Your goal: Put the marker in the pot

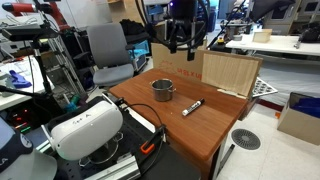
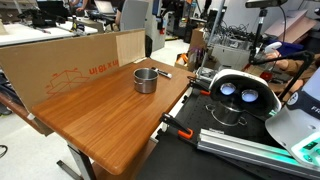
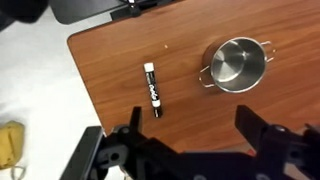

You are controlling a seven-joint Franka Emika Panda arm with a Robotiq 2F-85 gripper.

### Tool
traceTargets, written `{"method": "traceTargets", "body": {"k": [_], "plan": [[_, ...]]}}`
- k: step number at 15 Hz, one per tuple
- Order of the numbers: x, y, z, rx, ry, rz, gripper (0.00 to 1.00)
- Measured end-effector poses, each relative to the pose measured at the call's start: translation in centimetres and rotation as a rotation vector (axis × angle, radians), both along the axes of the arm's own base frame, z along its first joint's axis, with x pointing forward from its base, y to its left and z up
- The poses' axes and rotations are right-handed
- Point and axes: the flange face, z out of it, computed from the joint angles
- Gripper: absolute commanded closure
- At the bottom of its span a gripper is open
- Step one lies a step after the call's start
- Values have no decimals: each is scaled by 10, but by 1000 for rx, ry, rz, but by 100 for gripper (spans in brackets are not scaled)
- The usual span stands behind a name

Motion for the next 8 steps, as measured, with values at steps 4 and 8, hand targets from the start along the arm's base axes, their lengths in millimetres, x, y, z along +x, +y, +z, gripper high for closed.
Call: {"method": "traceTargets", "body": {"k": [4, 8], "plan": [[26, -15, -37, -9, 40, -31, 0], [48, -34, -72, -25, 63, -60, 0]]}}
